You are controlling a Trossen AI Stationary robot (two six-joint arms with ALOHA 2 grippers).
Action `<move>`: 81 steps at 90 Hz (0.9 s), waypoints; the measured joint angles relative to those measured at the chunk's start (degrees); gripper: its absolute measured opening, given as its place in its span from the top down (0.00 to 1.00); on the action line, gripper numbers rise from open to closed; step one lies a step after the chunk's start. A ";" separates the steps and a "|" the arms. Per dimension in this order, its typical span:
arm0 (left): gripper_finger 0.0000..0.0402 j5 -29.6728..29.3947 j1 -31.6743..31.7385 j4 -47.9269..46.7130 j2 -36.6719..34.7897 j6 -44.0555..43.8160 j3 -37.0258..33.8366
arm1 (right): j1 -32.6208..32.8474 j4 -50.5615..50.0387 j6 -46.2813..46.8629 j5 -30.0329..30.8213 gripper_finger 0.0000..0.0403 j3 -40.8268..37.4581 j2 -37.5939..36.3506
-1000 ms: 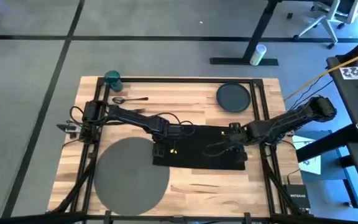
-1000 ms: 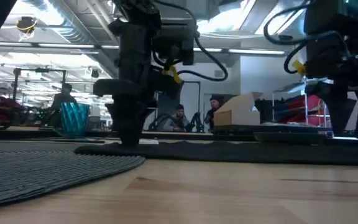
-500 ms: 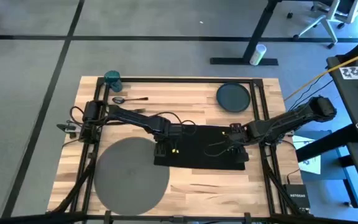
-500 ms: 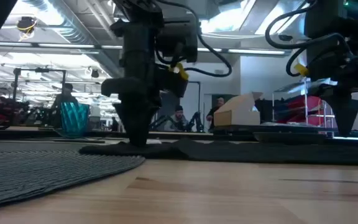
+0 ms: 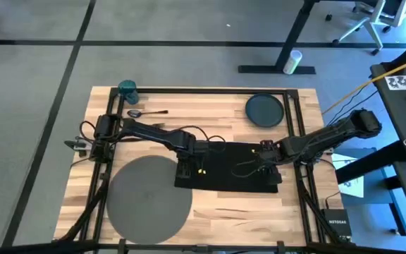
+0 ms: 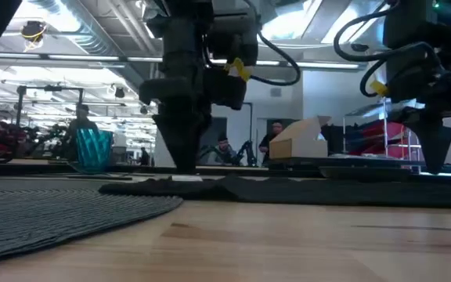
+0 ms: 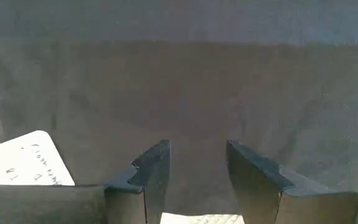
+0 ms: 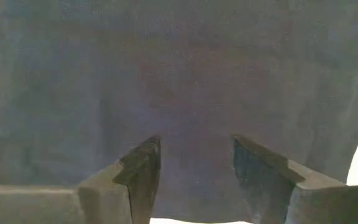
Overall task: Set table place
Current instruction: Fold the black table napkin
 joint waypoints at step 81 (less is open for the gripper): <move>0.65 0.07 0.17 2.66 1.80 0.50 0.02 | 0.02 3.21 1.43 -0.81 0.55 -3.28 0.11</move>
